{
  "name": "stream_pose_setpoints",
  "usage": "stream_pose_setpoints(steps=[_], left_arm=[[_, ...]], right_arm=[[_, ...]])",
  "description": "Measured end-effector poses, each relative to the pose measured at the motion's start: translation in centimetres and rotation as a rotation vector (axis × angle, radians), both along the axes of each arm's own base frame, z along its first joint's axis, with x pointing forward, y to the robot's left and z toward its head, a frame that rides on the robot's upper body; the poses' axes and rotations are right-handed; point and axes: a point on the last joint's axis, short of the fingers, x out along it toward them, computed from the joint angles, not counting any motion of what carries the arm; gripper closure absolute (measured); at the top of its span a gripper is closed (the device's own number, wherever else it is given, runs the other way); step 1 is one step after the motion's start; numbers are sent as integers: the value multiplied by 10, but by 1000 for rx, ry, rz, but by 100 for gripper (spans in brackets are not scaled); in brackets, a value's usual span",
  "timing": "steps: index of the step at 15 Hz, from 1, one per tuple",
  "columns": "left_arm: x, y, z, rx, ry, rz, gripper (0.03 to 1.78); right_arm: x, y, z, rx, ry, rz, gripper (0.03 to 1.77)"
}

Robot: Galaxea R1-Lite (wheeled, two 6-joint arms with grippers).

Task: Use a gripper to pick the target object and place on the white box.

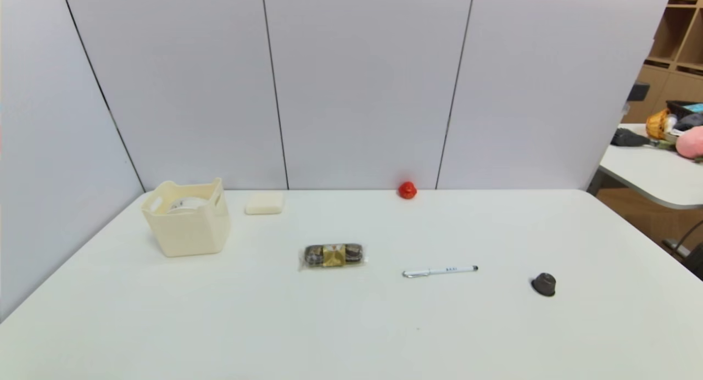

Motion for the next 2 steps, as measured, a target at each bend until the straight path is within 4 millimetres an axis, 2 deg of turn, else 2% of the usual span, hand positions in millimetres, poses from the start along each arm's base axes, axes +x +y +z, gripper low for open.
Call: stream_pose_setpoints(steps=[2], left_arm=[[0, 0, 0, 0, 0, 0, 12]], right_arm=[[0, 0, 0, 0, -1, 1, 10]])
